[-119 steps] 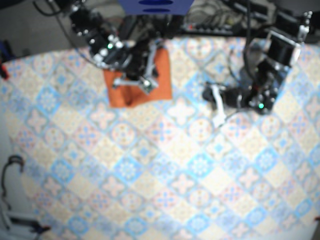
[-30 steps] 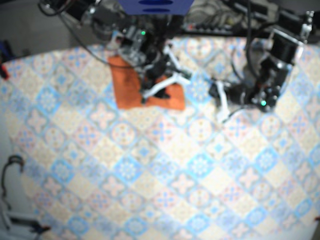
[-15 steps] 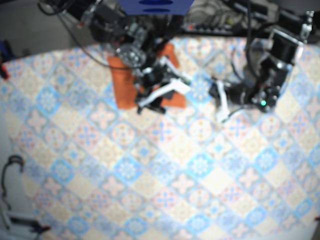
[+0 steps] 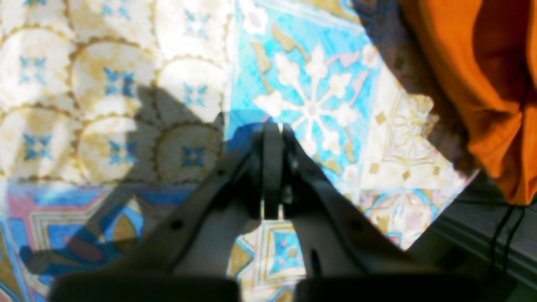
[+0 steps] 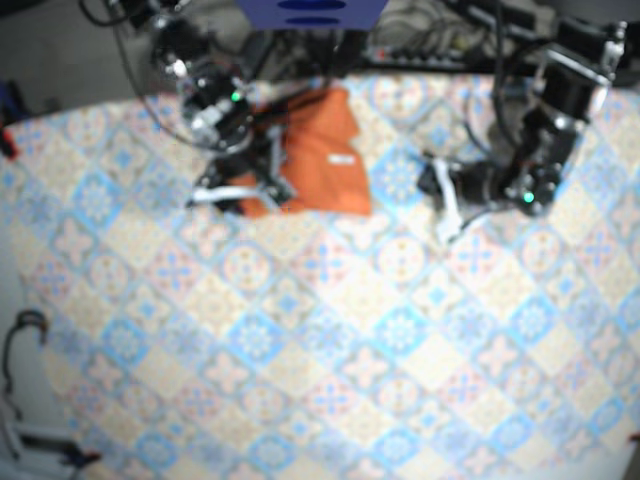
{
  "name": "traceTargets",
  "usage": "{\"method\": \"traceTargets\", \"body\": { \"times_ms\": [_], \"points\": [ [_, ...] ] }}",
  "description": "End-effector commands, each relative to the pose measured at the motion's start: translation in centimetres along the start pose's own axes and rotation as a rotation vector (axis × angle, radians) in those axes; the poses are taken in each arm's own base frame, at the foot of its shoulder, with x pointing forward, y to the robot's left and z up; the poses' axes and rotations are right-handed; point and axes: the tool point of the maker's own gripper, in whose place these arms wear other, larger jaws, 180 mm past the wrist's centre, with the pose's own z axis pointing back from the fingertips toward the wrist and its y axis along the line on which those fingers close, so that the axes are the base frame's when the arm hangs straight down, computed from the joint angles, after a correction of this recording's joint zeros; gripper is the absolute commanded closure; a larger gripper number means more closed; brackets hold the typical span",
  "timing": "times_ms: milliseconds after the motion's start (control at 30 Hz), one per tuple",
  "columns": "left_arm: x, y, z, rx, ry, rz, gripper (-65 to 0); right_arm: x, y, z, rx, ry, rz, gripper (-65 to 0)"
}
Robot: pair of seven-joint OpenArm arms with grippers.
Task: Fold the T-shirt properly
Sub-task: 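Move the left gripper to the folded shirt beside the right gripper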
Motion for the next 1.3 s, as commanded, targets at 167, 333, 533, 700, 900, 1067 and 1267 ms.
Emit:
{"method": "traceTargets", "body": {
  "times_ms": [167, 333, 533, 700, 900, 1067, 1267],
  "points": [
    [-1.6, 0.6, 0.1, 0.038, 0.067, -0.031, 0.0, -1.4, 0.0, 1.0, -0.012, 0.001, -0.036, -31.5],
    [-1.6, 0.6, 0.1, 0.036, 0.066, -0.030, 0.0, -1.6, 0.4, 1.4, -0.006, 0.002, -0.040, -31.5],
    [-1.7, 0.6, 0.2, 0.037, 0.067, -0.031, 0.0, -1.7, -2.3, 2.2, -0.080, -0.004, -0.085, -31.5],
    [-1.9, 0.4, 0.0, 0.035, 0.077, -0.037, 0.0, -3.4, -6.7, 2.6, -0.214, 0.033, -0.157, -31.5],
    [-4.0, 0.6, 0.1, 0.063, 0.184, -0.141, 0.0, -7.2, -8.9, 3.4, -0.281, 0.122, -0.199, -29.0],
    [-4.9, 1.5, 0.3, 0.132, 0.251, -0.244, 0.0, -9.2, -7.0, 4.2, -0.243, 0.167, -0.195, -21.1],
    [-1.3, 0.1, 1.5, 0.172, 0.186, -0.395, 0.0, -9.7, -3.0, 4.5, -0.149, 0.185, -0.175, -9.9]
  ]
}}
